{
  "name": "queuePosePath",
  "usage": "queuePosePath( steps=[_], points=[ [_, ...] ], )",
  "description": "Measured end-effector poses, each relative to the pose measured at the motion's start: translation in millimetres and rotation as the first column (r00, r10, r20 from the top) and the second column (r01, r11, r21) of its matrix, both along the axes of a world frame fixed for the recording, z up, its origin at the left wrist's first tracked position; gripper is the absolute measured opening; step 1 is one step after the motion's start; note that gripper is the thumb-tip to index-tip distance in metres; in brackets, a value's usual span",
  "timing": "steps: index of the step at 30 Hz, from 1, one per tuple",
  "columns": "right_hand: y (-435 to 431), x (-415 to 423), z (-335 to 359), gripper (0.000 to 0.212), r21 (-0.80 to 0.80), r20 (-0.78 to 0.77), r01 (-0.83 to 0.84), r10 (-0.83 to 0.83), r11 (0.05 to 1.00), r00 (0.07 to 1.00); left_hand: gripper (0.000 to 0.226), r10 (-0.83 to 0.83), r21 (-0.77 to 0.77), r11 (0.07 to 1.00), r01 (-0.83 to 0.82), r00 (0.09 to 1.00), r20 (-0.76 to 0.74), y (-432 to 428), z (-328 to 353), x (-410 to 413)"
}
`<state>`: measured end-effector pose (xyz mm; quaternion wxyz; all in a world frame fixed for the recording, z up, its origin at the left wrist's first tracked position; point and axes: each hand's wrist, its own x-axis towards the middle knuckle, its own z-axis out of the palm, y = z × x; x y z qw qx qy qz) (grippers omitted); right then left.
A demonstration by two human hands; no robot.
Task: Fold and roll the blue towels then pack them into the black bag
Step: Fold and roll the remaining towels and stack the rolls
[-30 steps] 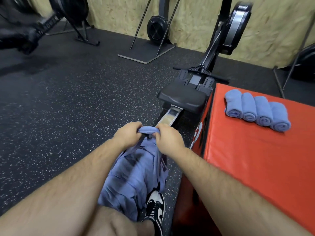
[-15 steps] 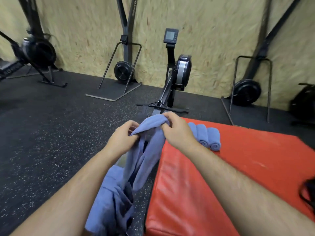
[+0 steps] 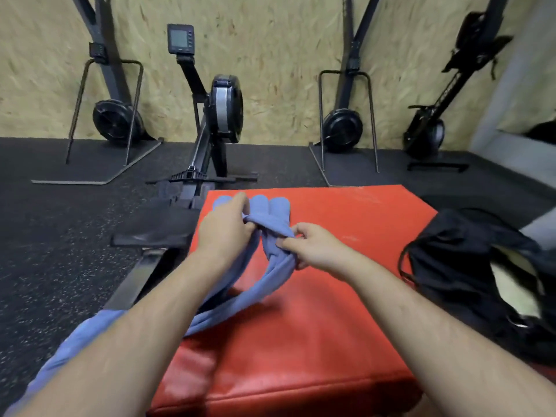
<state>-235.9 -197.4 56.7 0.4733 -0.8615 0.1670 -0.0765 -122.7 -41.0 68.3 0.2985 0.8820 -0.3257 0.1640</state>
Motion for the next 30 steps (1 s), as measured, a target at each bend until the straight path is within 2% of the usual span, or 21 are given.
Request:
queuePosePath(
  steps=[3, 7, 10, 13, 15, 18, 20, 25, 27, 30],
  points=[
    [-18.0, -6.8, -29.1, 0.012, 0.085, -0.013, 0.086, -0.085, 0.993, 0.996, 0.024, -0.029, -0.017, 1.000, 0.026, 0.980, -0.199, -31.0, -17.0, -11.7],
    [-35.0, -12.7, -55.8, 0.019, 0.143, -0.044, 0.176, -0.172, 0.974, 0.984, 0.025, -0.135, -0.090, 0.990, 0.106, 0.894, -0.427, -58.1, -53.4, -13.0],
    [-44.2, -12.1, -69.2, 0.017, 0.235, -0.073, 0.195, -0.183, 0.952, 0.980, 0.017, -0.160, -0.029, 0.985, 0.171, 0.825, -0.541, -70.7, -75.7, -7.1],
    [-49.7, -7.4, -73.5, 0.010, 0.287, -0.077, 0.178, -0.162, 0.941, 0.984, 0.031, -0.107, 0.024, 0.987, 0.162, 0.751, -0.652, -77.2, -91.9, -3.5],
    [-51.3, -5.7, -70.4, 0.012, 0.342, -0.057, 0.149, -0.138, 0.928, 0.989, 0.038, -0.107, -0.029, 0.991, 0.129, 0.659, -0.745, -80.0, -94.9, -4.1],
    [-53.7, -1.3, -67.0, 0.021, 0.434, -0.033, 0.131, -0.129, 0.891, 0.991, 0.035, -0.172, -0.158, 0.985, 0.070, 0.442, -0.880, -83.1, -89.3, -8.9],
    [-54.2, 3.8, -65.1, 0.026, 0.474, 0.002, 0.134, -0.153, 0.870, 0.988, 0.029, -0.220, -0.229, 0.973, 0.017, 0.351, -0.910, -86.5, -85.9, -10.2],
    [-49.0, 8.0, -58.5, 0.025, 0.575, 0.027, 0.135, -0.183, 0.807, 0.983, 0.003, -0.396, -0.422, 0.901, -0.104, 0.205, -0.895, -80.7, -81.3, -12.9],
    [-44.1, 8.1, -58.1, 0.027, 0.552, 0.020, 0.120, -0.157, 0.825, 0.987, 0.001, -0.440, -0.461, 0.884, -0.079, 0.195, -0.876, -71.6, -83.6, -10.8],
    [-34.3, 9.8, -60.2, 0.038, 0.488, 0.005, 0.151, -0.175, 0.859, 0.984, 0.006, -0.454, -0.476, 0.878, -0.043, 0.235, -0.859, -60.6, -85.9, -7.9]
  ],
)
